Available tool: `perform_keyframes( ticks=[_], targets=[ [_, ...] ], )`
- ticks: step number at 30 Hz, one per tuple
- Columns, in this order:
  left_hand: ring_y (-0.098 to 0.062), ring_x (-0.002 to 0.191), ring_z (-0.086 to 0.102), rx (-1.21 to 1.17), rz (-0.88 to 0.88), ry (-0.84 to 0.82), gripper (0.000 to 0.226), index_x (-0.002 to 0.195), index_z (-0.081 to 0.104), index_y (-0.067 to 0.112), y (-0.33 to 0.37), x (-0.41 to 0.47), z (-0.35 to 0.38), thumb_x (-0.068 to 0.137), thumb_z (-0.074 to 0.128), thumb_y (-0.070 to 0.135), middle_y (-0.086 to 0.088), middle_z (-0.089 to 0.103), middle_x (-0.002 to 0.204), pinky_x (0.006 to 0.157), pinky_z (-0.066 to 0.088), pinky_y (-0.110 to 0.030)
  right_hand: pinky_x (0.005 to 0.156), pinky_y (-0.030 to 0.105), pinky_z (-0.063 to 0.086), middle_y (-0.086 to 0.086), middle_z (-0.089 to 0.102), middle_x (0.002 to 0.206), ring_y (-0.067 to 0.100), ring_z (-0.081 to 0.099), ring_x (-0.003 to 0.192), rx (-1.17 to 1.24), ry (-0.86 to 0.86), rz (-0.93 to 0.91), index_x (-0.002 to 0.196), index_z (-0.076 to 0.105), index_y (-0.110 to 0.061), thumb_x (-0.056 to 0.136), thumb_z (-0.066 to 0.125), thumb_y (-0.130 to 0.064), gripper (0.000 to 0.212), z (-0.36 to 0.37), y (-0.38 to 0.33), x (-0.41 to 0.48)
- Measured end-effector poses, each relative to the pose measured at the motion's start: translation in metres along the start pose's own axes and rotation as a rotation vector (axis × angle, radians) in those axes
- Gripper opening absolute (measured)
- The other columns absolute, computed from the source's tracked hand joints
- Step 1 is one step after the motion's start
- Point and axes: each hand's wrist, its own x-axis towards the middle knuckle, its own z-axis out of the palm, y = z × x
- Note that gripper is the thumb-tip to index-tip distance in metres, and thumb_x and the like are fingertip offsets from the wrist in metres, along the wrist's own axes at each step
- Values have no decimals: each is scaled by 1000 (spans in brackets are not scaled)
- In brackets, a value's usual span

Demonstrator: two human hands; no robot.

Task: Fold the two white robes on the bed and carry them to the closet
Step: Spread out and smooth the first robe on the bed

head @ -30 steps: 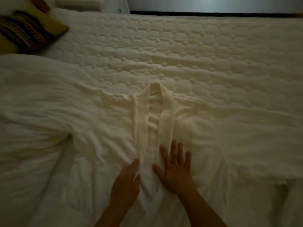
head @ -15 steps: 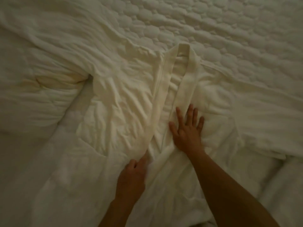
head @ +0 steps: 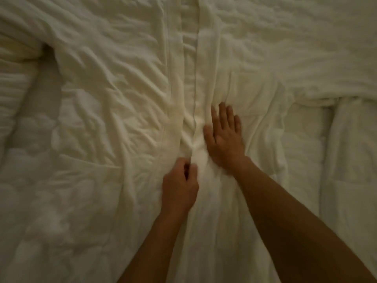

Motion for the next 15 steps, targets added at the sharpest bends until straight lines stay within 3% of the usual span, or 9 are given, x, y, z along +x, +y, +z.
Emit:
perform_keyframes(
  ticks=[3, 5, 8, 10, 11, 13, 15],
  targets=[
    [7, 61, 49, -69, -60, 216, 12, 89, 55, 22, 0, -2, -14, 100, 55, 25, 18, 54, 67, 58, 37, -3, 124, 43, -9, 3, -10, 168, 19, -15, 154, 3, -20, 7, 160, -2, -29, 101, 15, -59, 68, -4, 2, 4],
    [3, 62, 49, -40, -47, 251, 11, 90, 54, 19, 0, -5, -22, 100, 54, 24, 18, 52, 68, 59, 36, -1, 124, 44, -8, 4, -9, 168, 21, -14, 154, -10, -48, 4, 160, 0, -29, 99, 16, -65, 73, -9, 2, 2],
    [-6, 77, 60, 49, -47, 66, 20, 104, 58, 24, 3, -23, -28, 97, 58, 42, 21, 56, 77, 61, 36, -2, 124, 46, -8, 5, -9, 168, 21, -13, 154, -21, -59, 12, 160, -3, -29, 97, 13, -68, 75, -17, -3, -3],
    [-1, 91, 61, 109, -9, -101, 49, 133, 53, 30, -6, -57, -27, 90, 66, 49, 24, 60, 96, 73, 44, -11, 123, 49, -9, 6, -8, 168, 22, -12, 154, -26, -24, 45, 159, -5, -29, 97, 9, -68, 74, -19, -6, -16],
    [-1, 98, 63, 110, -10, -117, 55, 138, 51, 30, -18, -76, -26, 89, 68, 47, 22, 62, 105, 78, 45, -13, 123, 50, -9, 7, -7, 168, 22, -11, 155, -33, -6, 56, 159, -5, -29, 97, 8, -66, 74, -17, -11, -27],
    [-10, 101, 68, 51, -110, -57, 41, 124, 65, 24, -39, -117, -28, 91, 66, 47, 12, 71, 108, 84, 50, -22, 123, 52, -9, 9, -5, 168, 23, -8, 155, -29, -4, 60, 160, -4, -29, 97, 7, -64, 73, -13, -20, -59],
    [-2, 86, 71, -71, -250, -56, 27, 109, 72, 27, -64, -153, -33, 90, 67, 46, 13, 75, 93, 78, 57, -23, 122, 50, -11, 9, -10, 168, 23, -11, 155, -22, -84, 43, 160, -6, -28, 98, 10, -64, 73, -14, -24, -95]
  ],
)
